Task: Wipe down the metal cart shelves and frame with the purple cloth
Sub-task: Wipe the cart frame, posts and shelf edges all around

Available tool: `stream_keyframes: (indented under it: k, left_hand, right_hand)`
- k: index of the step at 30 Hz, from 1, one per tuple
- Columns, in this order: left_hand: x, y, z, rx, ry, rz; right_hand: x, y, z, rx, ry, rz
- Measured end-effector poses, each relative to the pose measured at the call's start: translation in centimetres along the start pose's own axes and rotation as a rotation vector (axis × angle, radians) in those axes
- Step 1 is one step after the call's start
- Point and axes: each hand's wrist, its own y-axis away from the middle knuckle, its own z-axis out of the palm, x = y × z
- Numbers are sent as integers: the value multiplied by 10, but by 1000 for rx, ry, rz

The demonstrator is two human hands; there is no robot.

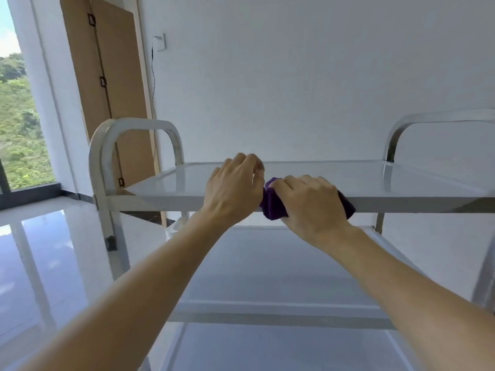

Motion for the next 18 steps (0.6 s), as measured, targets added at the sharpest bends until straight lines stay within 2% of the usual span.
stream_keyframes:
  k: [2,6,13,18]
  left_hand:
    - [2,8,14,-21,-94,-70]
    - [-10,27,25,87,-295,-2]
    - [-10,25,29,81,-356,27]
    - [-5,26,27,107,-382,23]
  right_hand:
    - [2,1,-1,-15,-13,-8]
    - [34,19,-7,-47,-67,30]
    - [126,68,-24,-6,26,178]
    - [91,58,-17,81,82,191]
